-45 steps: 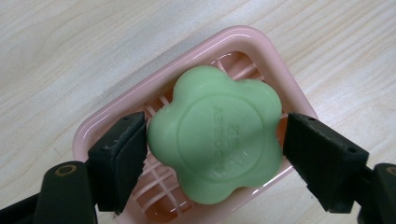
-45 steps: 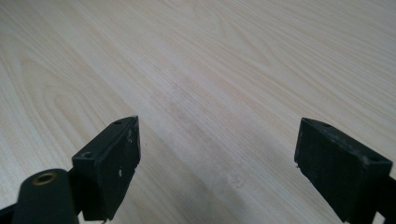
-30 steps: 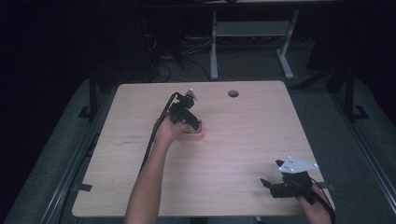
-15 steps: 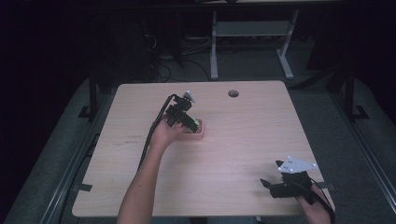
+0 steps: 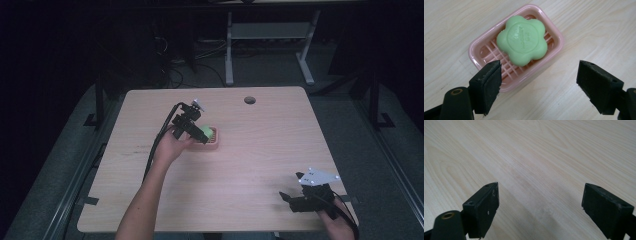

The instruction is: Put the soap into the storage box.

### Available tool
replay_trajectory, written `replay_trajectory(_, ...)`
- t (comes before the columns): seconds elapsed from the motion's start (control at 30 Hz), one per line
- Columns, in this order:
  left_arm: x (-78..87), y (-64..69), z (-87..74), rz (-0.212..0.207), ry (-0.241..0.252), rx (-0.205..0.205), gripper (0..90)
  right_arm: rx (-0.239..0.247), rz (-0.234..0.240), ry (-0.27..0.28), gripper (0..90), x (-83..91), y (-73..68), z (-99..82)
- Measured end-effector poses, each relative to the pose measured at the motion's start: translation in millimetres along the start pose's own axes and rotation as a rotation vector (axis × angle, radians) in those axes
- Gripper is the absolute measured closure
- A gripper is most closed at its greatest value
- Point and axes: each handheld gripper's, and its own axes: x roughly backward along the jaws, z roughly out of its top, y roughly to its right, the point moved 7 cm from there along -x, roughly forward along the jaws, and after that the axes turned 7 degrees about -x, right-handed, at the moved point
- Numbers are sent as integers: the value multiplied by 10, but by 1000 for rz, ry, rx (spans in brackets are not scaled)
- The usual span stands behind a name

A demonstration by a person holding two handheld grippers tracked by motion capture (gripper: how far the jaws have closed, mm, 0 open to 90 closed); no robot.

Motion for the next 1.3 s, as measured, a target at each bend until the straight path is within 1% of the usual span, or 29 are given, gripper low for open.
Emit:
replay_trajectory(0.07, 23, 27, 0, 2, 20, 4, 203, 1, 0, -3, 138, -5, -1, -2)
replay_trajectory(0.17, 56, 50, -21, 1, 25, -10, 205, 3, -1, -5, 138, -10, -4, -3)
replay_trajectory(0.2, 64, 61, -30, -2, 30, -7, 205, 4, -2, -7, 138, -11, -5, -5)
replay_trajectory(0.27, 81, 72, -58, -3, 29, -20, 205, 5, -3, -7, 138, -12, -7, -6)
replay_trajectory(0.33, 106, 86, -84, -5, 28, -21, 205, 5, -5, -7, 138, -12, -6, -7)
replay_trajectory(0.47, 152, 114, -125, -10, 42, -27, 205, 4, -10, -8, 138, -13, -1, -9)
replay_trajectory(0.57, 175, 133, -162, -12, 41, -46, 204, 6, -11, -8, 138, -17, -2, -10)
replay_trajectory(0.6, 181, 149, -172, -12, 45, -41, 204, 5, -12, -9, 138, -18, -3, -12)
replay_trajectory(0.73, 201, 181, -219, -19, 55, -53, 204, 4, -13, -13, 138, -26, -1, -17)
replay_trajectory(0.97, 228, 225, -344, -21, 58, -64, 204, 2, -17, -17, 138, -35, 11, -24)
replay_trajectory(1.3, 272, 286, -500, -28, 76, -75, 204, 8, -20, -25, 138, -50, -3, -29)
